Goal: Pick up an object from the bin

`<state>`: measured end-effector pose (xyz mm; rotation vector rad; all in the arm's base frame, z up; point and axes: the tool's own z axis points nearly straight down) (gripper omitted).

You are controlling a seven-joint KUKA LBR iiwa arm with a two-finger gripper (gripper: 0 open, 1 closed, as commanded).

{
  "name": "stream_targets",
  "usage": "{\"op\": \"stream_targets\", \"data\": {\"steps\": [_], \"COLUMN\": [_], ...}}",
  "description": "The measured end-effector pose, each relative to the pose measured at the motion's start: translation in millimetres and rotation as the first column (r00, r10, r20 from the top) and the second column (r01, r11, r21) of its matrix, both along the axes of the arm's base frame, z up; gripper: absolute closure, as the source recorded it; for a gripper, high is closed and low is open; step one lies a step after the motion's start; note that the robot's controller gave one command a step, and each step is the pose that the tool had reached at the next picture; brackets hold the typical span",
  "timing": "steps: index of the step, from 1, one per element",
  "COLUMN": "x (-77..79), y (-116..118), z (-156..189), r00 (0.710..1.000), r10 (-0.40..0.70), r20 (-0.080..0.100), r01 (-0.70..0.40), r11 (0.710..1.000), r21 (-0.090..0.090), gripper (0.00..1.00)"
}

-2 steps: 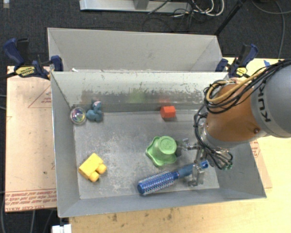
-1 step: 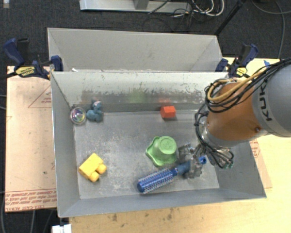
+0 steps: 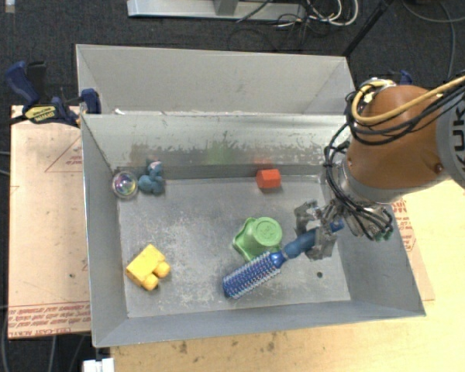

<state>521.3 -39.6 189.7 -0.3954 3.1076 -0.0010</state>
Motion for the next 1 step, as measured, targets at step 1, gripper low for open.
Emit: {"op": "stream_targets", "data": {"steps": [1], "x": [5.9], "y": [-7.2], "z": [51.0], "r00": [0.999], "r10": [0.047], "r20": [-0.001], "r01": [-0.047], "r11": [0.999], "r21": [-0.001], "gripper": [1.00]}}
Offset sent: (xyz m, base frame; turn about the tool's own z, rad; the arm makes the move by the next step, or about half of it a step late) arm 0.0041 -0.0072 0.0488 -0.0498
